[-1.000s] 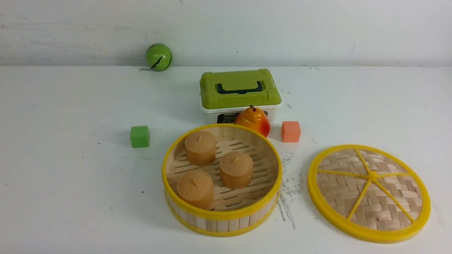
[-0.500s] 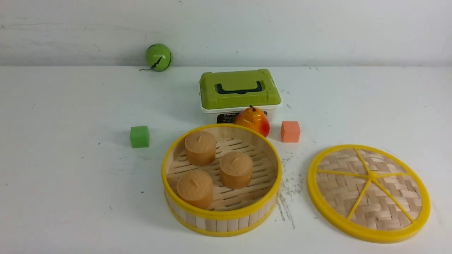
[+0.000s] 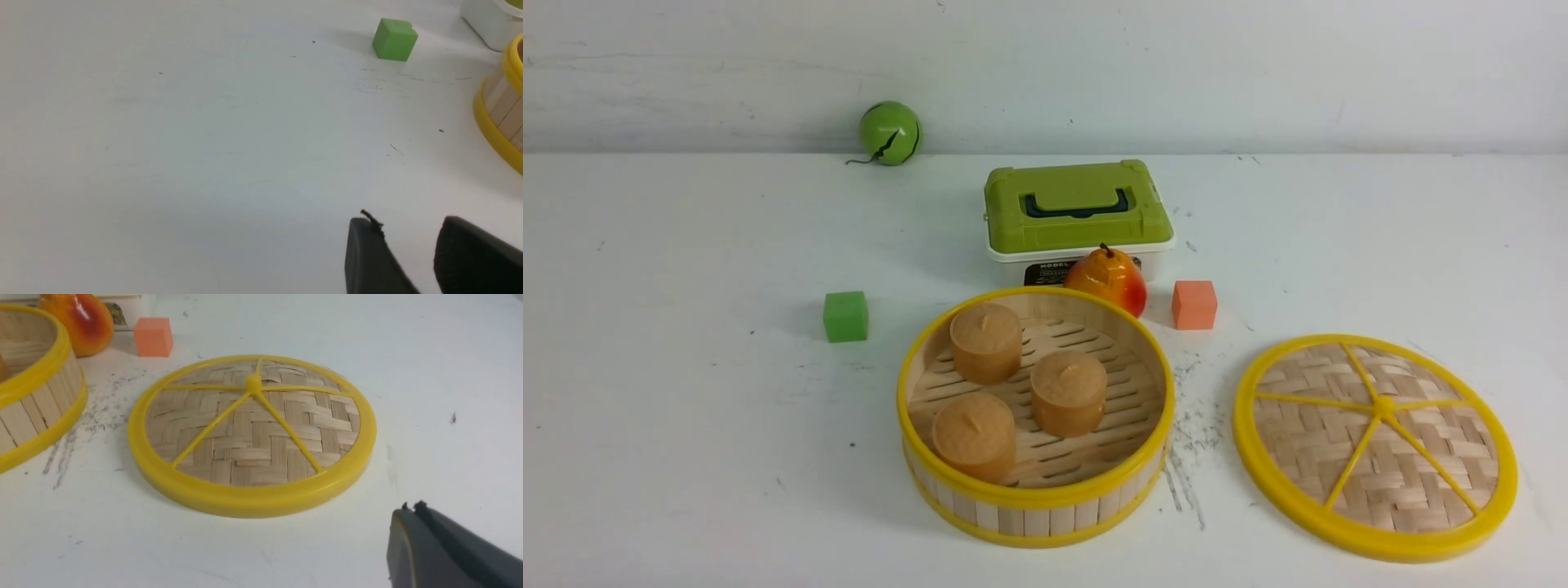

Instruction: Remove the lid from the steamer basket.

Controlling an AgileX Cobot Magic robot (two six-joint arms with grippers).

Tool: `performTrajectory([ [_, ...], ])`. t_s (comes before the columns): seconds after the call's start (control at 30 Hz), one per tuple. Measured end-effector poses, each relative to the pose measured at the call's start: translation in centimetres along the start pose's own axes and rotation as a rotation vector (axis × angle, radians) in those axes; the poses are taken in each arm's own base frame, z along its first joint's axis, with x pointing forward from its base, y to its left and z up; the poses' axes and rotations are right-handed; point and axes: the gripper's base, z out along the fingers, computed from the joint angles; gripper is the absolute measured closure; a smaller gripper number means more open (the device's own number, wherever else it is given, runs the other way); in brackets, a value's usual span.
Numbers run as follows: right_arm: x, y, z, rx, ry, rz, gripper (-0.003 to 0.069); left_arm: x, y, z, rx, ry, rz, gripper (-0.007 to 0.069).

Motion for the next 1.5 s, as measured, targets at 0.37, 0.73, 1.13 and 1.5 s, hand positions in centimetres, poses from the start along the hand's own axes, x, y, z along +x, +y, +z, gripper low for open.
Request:
performTrajectory([
  [0.37, 0.10, -0.02, -0.08, 0.004, 0.030, 0.001, 0.0677, 0.00, 0.00, 0.00, 0.000, 0.000, 0.000, 0.0384],
  [0.73, 0.10, -0.03, -0.08, 0.006, 0.030, 0.001, 0.0671, 0.00, 0.00, 0.00, 0.000, 0.000, 0.000, 0.0384],
  [1.13, 0.10, -0.03, -0.08, 0.006, 0.030, -0.002, 0.0660, 0.00, 0.00, 0.00, 0.000, 0.000, 0.000, 0.0384],
  [1.5, 0.10, -0.03, -0.08, 0.006, 0.030, -0.003, 0.0649, 0.00, 0.00, 0.00, 0.000, 0.000, 0.000, 0.0384],
])
